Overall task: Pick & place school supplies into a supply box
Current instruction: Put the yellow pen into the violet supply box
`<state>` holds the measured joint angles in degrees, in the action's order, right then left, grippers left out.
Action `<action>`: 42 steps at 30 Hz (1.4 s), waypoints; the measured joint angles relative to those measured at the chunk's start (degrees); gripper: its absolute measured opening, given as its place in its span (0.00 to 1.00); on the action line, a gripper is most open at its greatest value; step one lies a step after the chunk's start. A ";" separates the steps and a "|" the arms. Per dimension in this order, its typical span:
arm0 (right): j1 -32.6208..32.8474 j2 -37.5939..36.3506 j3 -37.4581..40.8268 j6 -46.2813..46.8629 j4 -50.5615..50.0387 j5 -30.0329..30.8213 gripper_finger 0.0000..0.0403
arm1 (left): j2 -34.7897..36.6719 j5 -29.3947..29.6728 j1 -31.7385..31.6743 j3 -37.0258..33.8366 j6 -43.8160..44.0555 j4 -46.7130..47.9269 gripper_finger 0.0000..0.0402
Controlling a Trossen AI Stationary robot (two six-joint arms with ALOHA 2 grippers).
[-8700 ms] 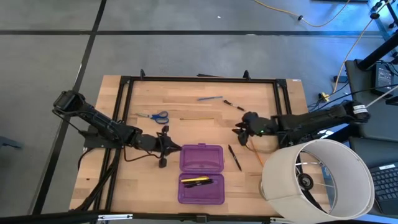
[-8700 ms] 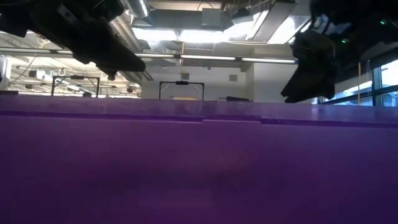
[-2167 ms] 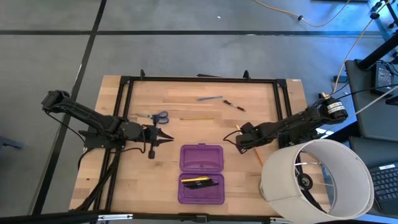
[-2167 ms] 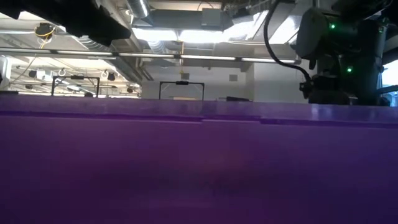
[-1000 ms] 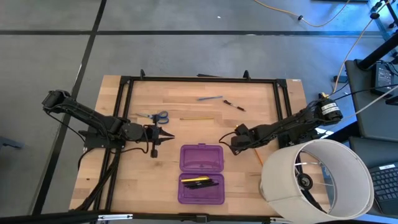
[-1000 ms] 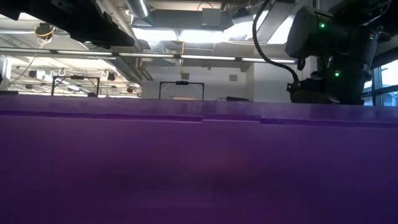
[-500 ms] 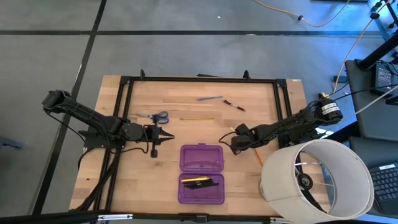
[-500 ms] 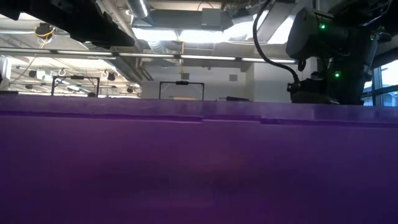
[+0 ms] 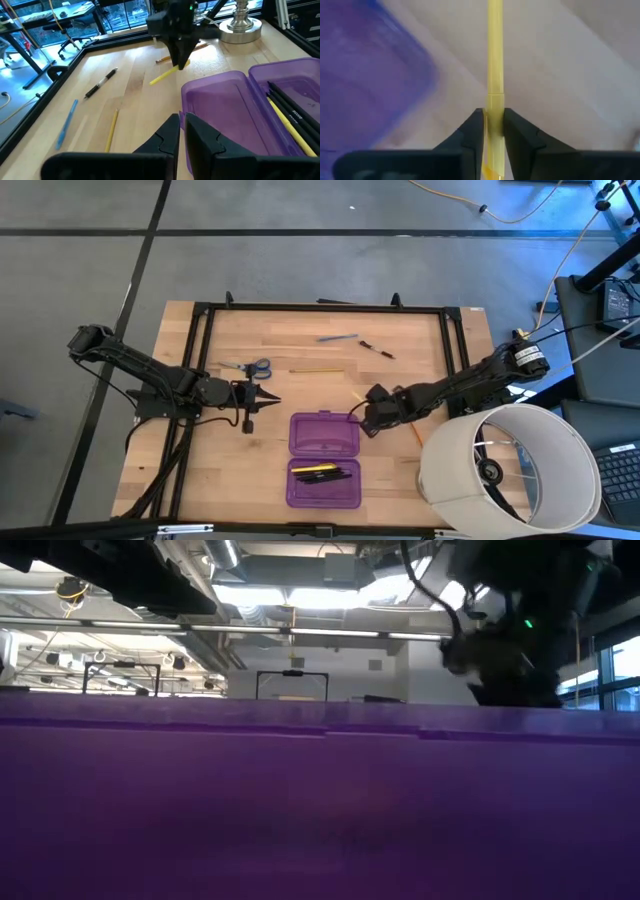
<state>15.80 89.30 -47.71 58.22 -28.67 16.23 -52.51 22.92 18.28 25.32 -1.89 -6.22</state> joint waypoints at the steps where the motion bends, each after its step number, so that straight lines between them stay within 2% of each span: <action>1: 0.22 -0.01 -1.23 -1.72 1.27 0.59 0.16 | 0.00 -0.01 -0.01 0.00 0.02 0.00 0.06; 5: 1.11 -0.07 -5.95 -10.45 4.35 1.22 0.16 | 0.00 -0.02 0.00 0.00 0.04 0.00 0.05; 12: 2.96 0.01 -13.82 -26.20 15.48 -3.03 0.17 | 0.00 -0.02 -0.02 0.00 0.04 0.00 0.05; 18: 5.25 0.95 -20.31 -35.88 15.79 -6.60 0.16 | 0.00 -0.04 -0.01 0.00 0.11 0.01 0.06; 22: 7.47 3.10 -23.09 -37.58 15.81 -9.71 0.16 | 0.00 -0.04 0.00 0.00 0.11 0.02 0.06; 27: 9.73 8.66 -25.82 -37.72 15.21 -16.81 0.16 | 0.00 -0.04 -0.02 0.00 0.11 0.02 0.05; 33: 11.40 16.82 -28.69 -33.90 14.85 -23.74 0.16 | 0.00 -0.04 -0.01 0.00 0.14 0.02 0.05; 37: 12.35 21.49 -30.66 -33.26 14.99 -26.65 0.16 | 0.00 -0.04 -0.02 0.00 0.17 0.02 0.06; 42: 12.82 24.53 -31.14 -31.58 14.03 -26.93 0.17 | 0.00 -0.04 -0.02 0.00 0.18 0.02 0.06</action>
<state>28.62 113.82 -78.85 26.64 -14.64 -10.70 -52.51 22.87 18.26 25.32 -1.71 -6.20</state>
